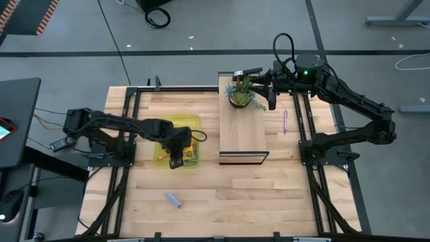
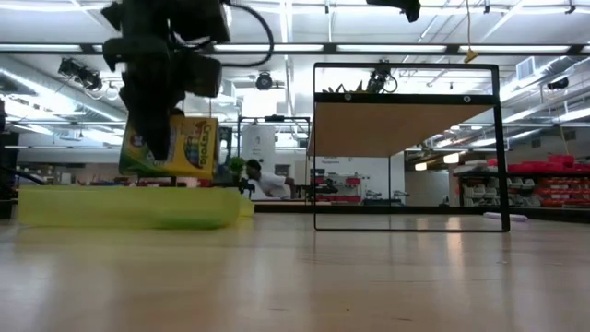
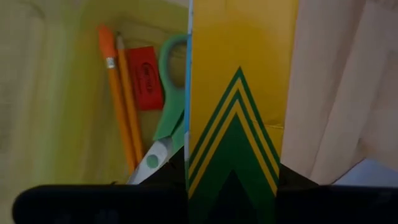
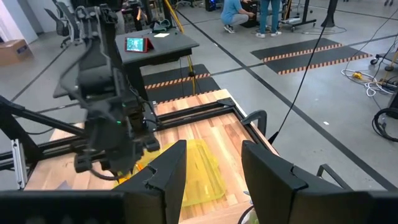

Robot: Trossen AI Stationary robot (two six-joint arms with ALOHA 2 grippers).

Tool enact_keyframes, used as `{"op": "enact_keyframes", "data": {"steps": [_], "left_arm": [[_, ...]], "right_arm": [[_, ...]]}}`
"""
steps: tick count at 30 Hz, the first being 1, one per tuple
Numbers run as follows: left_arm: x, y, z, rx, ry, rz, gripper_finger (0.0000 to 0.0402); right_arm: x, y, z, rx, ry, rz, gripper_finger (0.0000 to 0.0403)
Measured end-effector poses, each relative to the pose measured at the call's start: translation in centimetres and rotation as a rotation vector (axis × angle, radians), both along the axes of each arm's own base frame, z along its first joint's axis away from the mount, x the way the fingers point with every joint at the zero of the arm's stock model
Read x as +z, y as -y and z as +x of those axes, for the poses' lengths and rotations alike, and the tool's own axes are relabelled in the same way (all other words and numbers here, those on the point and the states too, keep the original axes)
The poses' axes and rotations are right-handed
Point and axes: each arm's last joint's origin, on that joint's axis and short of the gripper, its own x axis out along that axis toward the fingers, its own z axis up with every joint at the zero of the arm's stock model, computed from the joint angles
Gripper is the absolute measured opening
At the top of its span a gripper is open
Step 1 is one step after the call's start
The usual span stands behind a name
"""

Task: Pack school essentials
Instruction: Put the yellow crayon box into the yellow supply box

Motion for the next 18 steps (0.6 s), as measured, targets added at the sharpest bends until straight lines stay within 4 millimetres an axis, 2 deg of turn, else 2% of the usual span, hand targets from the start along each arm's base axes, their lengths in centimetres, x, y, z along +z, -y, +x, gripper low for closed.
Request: {"op": "enact_keyframes", "data": {"steps": [8,18], "left_arm": [[-2.4,-2.0,-0.8,-0.036,0.039,-0.095,0.0101],[-2.8,-2.9,-0.9,-0.135,0.090,-0.187,0.0089]], "right_arm": [[0.0,0.0,0.0,0.000,0.000,0.000,0.0160],[0.0,0.0,0.0,-0.005,0.005,0.020,0.0160]]}}
